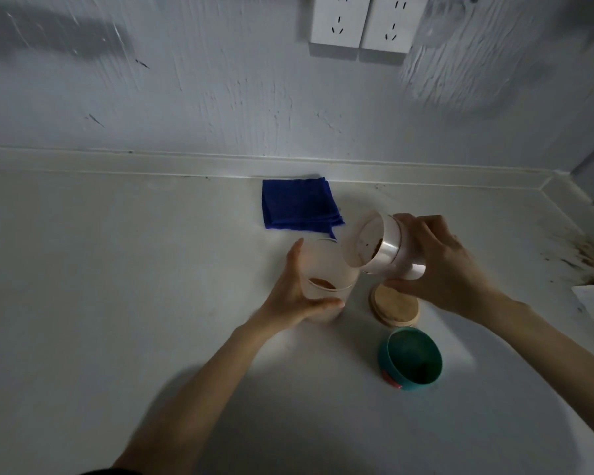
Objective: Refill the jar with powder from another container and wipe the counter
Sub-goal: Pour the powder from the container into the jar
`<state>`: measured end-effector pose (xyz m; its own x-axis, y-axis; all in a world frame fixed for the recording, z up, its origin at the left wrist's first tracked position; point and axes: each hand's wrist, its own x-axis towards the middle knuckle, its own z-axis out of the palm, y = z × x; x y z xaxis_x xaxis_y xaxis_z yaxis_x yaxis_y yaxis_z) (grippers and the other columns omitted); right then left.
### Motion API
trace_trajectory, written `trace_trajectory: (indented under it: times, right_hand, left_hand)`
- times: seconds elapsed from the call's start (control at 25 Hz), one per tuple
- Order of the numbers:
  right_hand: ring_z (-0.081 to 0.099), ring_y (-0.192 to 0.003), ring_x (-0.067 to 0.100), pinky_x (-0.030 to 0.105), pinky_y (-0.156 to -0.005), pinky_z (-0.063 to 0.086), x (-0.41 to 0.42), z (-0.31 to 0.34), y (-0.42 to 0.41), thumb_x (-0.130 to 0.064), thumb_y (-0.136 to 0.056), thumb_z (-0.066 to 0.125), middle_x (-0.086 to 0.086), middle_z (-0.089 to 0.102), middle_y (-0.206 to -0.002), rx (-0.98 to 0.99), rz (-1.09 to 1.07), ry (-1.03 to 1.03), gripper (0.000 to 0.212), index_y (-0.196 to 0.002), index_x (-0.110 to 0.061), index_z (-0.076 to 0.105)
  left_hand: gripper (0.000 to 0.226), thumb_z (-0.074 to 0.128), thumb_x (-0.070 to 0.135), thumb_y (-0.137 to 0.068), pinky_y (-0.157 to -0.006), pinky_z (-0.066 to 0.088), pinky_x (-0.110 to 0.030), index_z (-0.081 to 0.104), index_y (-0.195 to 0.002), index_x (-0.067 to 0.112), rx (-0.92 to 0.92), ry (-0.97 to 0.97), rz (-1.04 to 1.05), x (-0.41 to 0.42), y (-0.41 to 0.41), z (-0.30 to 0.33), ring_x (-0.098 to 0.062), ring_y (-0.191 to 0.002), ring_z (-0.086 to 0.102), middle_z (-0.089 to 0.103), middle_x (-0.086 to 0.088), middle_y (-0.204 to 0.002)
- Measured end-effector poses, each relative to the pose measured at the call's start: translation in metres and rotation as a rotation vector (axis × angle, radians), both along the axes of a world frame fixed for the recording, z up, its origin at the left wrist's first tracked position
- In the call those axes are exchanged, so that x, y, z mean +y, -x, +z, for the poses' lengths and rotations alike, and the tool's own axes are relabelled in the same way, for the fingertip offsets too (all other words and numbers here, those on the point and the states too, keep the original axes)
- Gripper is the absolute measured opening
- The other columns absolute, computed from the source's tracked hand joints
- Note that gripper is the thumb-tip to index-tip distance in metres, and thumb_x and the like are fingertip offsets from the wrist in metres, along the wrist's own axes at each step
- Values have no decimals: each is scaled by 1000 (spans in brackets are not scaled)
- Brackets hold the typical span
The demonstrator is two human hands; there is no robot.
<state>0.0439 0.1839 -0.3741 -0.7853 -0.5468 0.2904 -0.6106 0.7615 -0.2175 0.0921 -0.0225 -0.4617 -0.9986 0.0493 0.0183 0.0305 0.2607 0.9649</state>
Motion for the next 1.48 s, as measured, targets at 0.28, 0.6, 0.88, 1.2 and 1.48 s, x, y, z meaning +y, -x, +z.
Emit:
trace_trajectory:
  times: [0.28, 0.6, 0.88, 1.2, 1.48]
  right_hand:
    - [57, -86, 43, 48, -73, 51, 0, 1, 14, -21, -40, 91, 27, 56, -104, 127, 78, -146, 94, -121, -7, 46]
    - [56, -92, 45, 54, -77, 50, -2, 4, 19, -23, -41, 90, 26, 54, -109, 166, 101, -191, 94, -123, -11, 45]
    - [54, -99, 44, 54, -86, 46, -3, 13, 25, -23, -44, 89, 25, 53, -113, 218, 143, -249, 95, -125, -16, 41]
    - [55, -98, 45, 55, -87, 44, -11, 16, 24, -21, -41, 89, 26, 55, -110, 311, 190, -276, 96, -123, -18, 40]
    - [55, -99, 46, 56, -87, 43, -15, 20, 25, -17, -41, 89, 26, 56, -111, 367, 228, -294, 93, -121, -20, 40]
  left_hand:
    - [91, 76, 38, -52, -85, 45, -8, 20, -123, 29, 57, 18, -39, -5, 2, -2, -7, -114, 40, 33, 6, -125]
    - [90, 81, 17, -61, -81, 37, 2, 22, -128, 21, 32, 30, -22, -8, 2, 0, -2, -109, 40, 34, 9, -122]
    - [87, 81, 16, -62, -77, 33, 7, 22, -125, 27, 29, 43, -9, -7, 0, 1, -4, -113, 35, 32, 10, -123]
    - [91, 81, 22, -61, -87, 35, -10, 23, -132, 19, 29, 80, 14, -7, -1, 2, -9, -117, 37, 35, 4, -129]
    - [98, 81, 37, -55, -90, 36, -15, 22, -132, 21, 16, 80, 13, -6, -3, 4, -8, -118, 36, 34, 3, -132]
